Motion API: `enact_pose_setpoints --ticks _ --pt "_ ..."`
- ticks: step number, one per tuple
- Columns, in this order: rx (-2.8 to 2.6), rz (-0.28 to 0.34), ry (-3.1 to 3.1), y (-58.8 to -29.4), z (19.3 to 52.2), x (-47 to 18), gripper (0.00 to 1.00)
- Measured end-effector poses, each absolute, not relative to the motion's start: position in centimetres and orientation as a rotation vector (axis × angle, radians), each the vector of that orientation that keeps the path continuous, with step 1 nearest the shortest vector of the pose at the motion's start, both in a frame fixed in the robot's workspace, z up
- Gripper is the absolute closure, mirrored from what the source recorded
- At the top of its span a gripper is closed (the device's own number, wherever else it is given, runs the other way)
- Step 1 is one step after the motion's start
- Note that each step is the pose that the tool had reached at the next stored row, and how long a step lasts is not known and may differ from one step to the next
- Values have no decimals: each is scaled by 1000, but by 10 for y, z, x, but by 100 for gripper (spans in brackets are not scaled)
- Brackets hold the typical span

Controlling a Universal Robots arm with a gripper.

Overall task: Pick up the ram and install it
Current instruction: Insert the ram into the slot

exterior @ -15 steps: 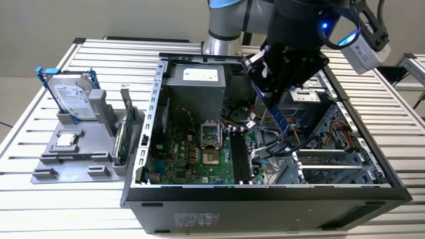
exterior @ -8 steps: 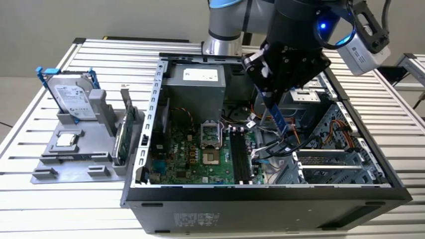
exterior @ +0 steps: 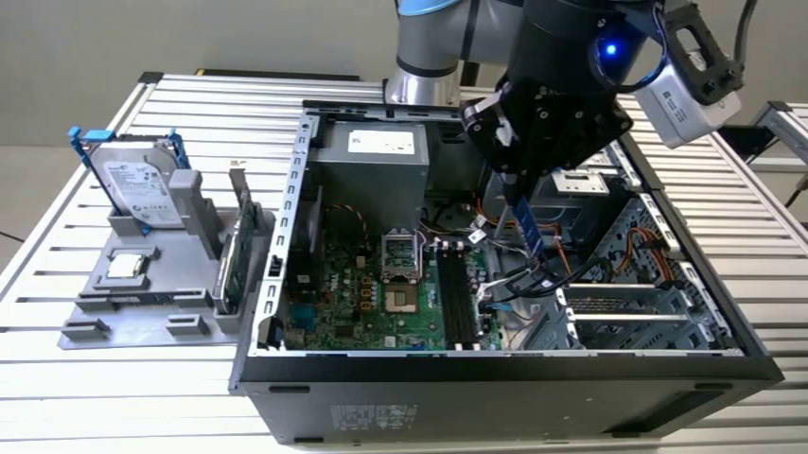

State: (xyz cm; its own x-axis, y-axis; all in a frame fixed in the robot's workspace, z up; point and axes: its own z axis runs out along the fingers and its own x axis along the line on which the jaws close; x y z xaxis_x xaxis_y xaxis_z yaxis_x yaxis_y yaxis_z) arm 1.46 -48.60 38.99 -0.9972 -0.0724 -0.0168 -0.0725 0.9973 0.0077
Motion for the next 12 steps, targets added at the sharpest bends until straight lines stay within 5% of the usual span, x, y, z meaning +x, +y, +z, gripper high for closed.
enact_pose_setpoints --ticks 12 --pt "14 12 3125 -486 390 18 100"
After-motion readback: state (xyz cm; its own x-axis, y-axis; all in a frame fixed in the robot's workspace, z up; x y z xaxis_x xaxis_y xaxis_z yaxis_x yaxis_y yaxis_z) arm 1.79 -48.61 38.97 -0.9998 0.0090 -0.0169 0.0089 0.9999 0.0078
